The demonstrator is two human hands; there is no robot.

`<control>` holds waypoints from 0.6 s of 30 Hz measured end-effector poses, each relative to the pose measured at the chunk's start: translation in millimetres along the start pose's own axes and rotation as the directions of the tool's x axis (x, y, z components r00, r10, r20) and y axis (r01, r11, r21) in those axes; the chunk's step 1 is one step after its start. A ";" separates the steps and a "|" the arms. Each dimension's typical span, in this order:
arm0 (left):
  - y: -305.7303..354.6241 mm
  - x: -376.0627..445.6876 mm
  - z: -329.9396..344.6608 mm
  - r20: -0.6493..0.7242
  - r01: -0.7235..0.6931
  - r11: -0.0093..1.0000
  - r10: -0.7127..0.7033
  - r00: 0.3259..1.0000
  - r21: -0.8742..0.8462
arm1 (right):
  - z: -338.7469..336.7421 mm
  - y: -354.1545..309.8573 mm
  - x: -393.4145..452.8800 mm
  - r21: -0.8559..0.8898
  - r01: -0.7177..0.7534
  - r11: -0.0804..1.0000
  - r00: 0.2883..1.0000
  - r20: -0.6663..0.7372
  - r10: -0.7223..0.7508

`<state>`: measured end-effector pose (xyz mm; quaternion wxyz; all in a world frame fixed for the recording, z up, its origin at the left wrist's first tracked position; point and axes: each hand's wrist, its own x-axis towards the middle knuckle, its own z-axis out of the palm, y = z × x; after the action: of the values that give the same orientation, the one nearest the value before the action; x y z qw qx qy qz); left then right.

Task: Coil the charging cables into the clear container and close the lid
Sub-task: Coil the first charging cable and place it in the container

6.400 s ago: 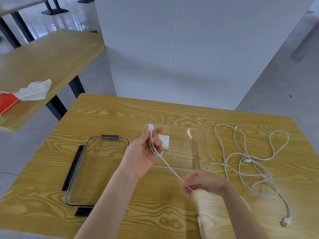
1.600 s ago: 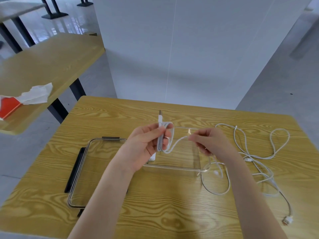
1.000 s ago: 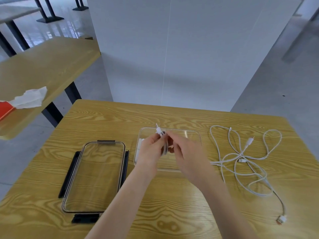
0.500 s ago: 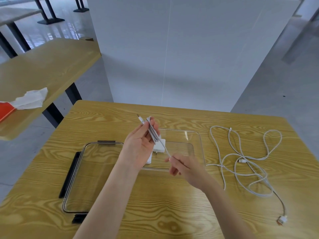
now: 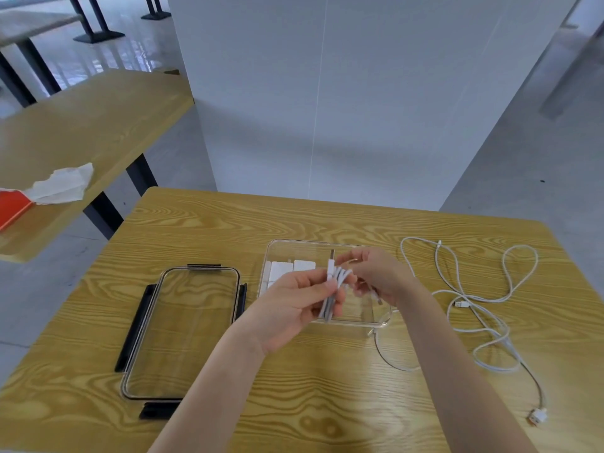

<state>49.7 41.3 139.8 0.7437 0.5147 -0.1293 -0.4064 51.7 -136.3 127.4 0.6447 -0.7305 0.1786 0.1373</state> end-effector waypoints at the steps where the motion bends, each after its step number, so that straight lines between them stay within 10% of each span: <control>1: -2.4 1.0 1.1 -0.030 0.003 0.999 -0.002 1.000 0.038 | 1.8 -6.2 -2.3 -0.023 0.039 0.999 0.998 -0.054 -0.040; 9: -15.5 11.8 -3.2 -0.304 0.037 0.973 0.035 0.952 0.229 | 17.6 -26.7 -34.7 -0.511 0.252 0.822 0.927 -0.115 -0.356; 18: -19.8 16.4 -8.6 -0.352 -0.159 0.942 0.047 0.935 -0.297 | 44.4 -8.7 -52.7 -0.427 0.423 0.799 0.842 -0.141 -0.521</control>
<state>56.1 32.1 115.1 0.8488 0.4419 0.0416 -0.2872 9.5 -86.9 152.1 0.4766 -0.8735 0.0395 -0.0910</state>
